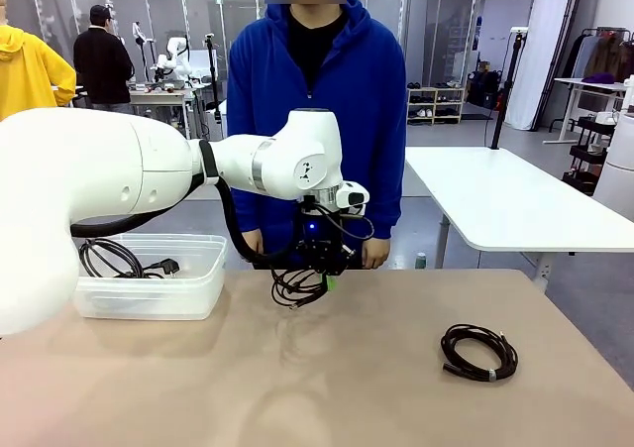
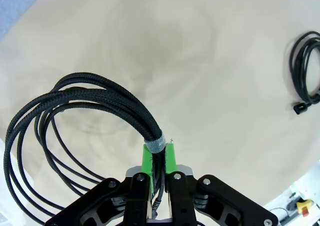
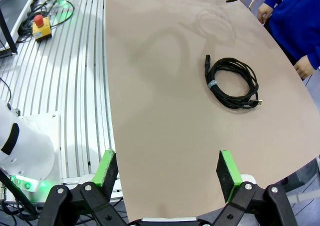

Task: Organize and store the cables.
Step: Place the USB Extension Cable into the Organizing box.

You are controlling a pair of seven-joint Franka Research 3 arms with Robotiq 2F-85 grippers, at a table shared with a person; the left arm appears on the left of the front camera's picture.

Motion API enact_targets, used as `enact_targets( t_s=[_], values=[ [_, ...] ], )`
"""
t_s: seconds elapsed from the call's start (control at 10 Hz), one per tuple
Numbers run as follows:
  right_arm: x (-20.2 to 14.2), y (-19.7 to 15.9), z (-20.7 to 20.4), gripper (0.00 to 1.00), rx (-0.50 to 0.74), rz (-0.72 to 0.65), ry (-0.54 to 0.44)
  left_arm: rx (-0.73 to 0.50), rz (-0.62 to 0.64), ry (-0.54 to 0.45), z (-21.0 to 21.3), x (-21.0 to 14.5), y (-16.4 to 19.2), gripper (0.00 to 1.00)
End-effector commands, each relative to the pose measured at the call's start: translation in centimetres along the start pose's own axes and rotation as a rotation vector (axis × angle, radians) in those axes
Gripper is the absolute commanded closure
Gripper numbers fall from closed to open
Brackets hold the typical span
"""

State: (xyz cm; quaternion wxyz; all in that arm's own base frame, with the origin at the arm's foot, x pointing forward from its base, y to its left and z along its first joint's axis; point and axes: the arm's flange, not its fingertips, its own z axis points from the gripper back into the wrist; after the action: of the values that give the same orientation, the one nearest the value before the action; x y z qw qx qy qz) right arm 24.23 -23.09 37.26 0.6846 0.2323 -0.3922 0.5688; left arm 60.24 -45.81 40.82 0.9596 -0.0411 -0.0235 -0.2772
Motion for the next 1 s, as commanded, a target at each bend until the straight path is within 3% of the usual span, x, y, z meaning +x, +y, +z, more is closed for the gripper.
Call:
enact_targets(
  t_s=[0.0, 0.1, 0.5, 0.8, 0.9],
  values=[
    [0.3, 0.0, -0.2, 0.00, -0.011, -0.027, -0.002, -0.004, 0.003, -0.006, 0.3, 0.1, 0.1, 1.00],
    [0.3, 0.0, -0.2, 0.00, -0.011, -0.027, -0.002, 0.000, 0.000, 0.000, 0.0, 0.0, 0.0, 0.89],
    [0.3, 0.0, -0.2, 0.00, -0.011, -0.027, -0.002, 0.023, 0.032, -0.080, 4.9, -4.0, 8.6, 0.89],
    [0.3, 0.0, -0.2, 0.00, -0.011, -0.027, -0.002, 0.044, -0.067, -0.082, 7.4, -8.1, 12.1, 0.89],
    [0.3, 0.0, -0.2, 0.00, -0.011, -0.027, -0.002, 0.127, -0.051, -0.103, 7.8, -9.0, 13.7, 0.89]
  ],
)
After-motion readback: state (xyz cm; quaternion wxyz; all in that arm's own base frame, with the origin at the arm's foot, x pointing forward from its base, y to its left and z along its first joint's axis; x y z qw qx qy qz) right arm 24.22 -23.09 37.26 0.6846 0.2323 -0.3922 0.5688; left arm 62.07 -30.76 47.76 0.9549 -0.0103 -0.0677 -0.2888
